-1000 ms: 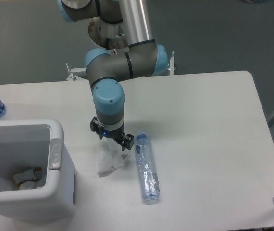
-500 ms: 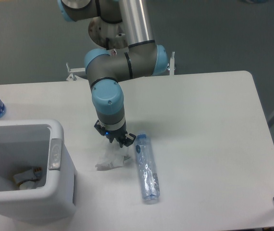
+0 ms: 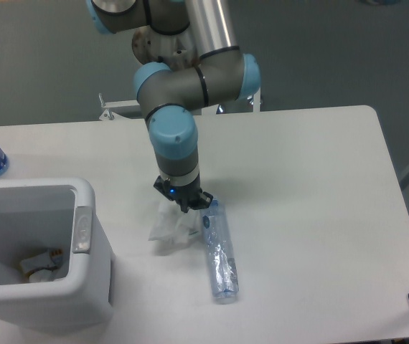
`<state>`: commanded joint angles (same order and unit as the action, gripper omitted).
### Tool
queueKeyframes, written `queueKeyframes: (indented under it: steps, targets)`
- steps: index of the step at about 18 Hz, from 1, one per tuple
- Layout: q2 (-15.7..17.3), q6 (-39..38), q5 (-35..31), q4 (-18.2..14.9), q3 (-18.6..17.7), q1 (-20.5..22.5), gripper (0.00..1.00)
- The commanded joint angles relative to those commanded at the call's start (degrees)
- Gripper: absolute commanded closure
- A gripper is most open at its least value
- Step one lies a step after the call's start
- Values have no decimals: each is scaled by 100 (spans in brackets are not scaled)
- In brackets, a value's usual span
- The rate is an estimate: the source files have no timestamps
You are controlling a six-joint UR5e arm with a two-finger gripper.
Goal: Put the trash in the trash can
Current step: 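Close the gripper on the plastic bag, then lift the plastic bag off the table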
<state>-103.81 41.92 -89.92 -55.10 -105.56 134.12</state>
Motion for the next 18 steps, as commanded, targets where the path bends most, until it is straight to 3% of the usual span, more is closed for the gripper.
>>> queueKeyframes:
  steps: [3,5,11,14,18]
  targets:
    - [282,-26,578,0,70,281,100]
    - [423,-166,1010,9,376,430,100]
    - [432,-1527,2143,44,1712,904,100]
    - [432,-2020,2872,52,2100,1256,100]
    - [432,-2434,3647,70,2355,1485,100]
